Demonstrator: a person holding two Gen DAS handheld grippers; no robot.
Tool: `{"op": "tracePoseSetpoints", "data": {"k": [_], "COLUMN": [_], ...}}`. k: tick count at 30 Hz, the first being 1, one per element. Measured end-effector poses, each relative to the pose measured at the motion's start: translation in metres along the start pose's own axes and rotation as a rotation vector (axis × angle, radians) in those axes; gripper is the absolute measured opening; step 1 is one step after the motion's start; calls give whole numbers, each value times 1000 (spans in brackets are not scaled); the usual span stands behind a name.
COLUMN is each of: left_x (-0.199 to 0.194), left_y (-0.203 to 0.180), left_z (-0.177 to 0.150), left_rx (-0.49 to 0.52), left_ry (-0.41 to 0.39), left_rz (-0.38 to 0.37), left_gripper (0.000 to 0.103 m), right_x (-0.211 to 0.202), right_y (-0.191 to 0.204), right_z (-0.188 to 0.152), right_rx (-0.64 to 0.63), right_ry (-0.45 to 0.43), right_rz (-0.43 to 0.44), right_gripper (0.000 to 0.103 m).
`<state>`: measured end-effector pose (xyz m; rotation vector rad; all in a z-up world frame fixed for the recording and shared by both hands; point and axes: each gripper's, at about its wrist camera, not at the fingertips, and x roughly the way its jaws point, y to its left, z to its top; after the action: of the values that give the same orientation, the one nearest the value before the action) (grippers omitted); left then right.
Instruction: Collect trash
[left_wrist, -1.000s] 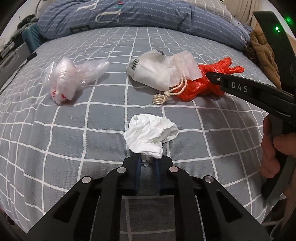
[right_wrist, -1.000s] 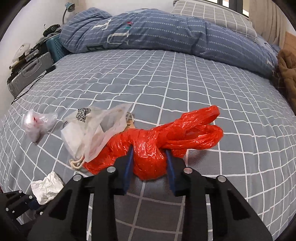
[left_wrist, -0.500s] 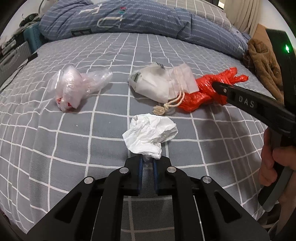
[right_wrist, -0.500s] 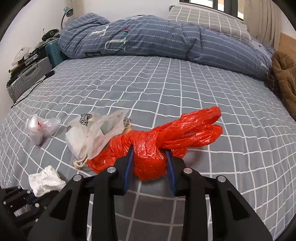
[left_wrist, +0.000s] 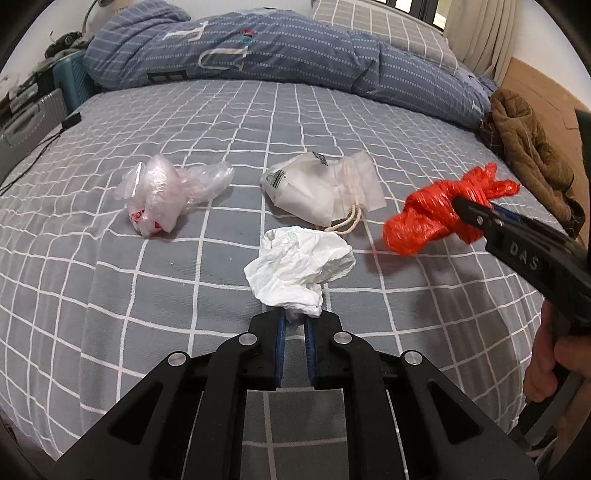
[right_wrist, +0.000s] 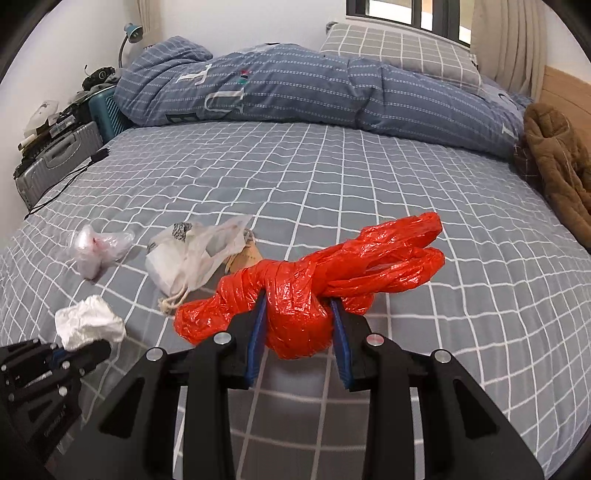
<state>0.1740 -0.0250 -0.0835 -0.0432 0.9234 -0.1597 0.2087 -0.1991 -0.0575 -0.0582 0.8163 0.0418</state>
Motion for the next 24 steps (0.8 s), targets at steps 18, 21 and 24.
{"op": "tracePoseSetpoints", "data": {"k": [18, 21, 24], "left_x": [-32, -37, -42], "left_y": [-3, -5, -7], "left_z": [-17, -23, -30], "left_rx": [13, 17, 18], "left_ry": [-30, -28, -26], "left_rz": [5, 1, -3], "left_gripper": [8, 8, 8], "right_x": [-61, -74, -87], "right_y": [1, 5, 9], "right_z": [-28, -35, -42], "right_rx": [34, 40, 36], "right_ry": [-32, -39, -46], "right_rz": [-7, -4, -2], "right_gripper": [31, 31, 31]}}
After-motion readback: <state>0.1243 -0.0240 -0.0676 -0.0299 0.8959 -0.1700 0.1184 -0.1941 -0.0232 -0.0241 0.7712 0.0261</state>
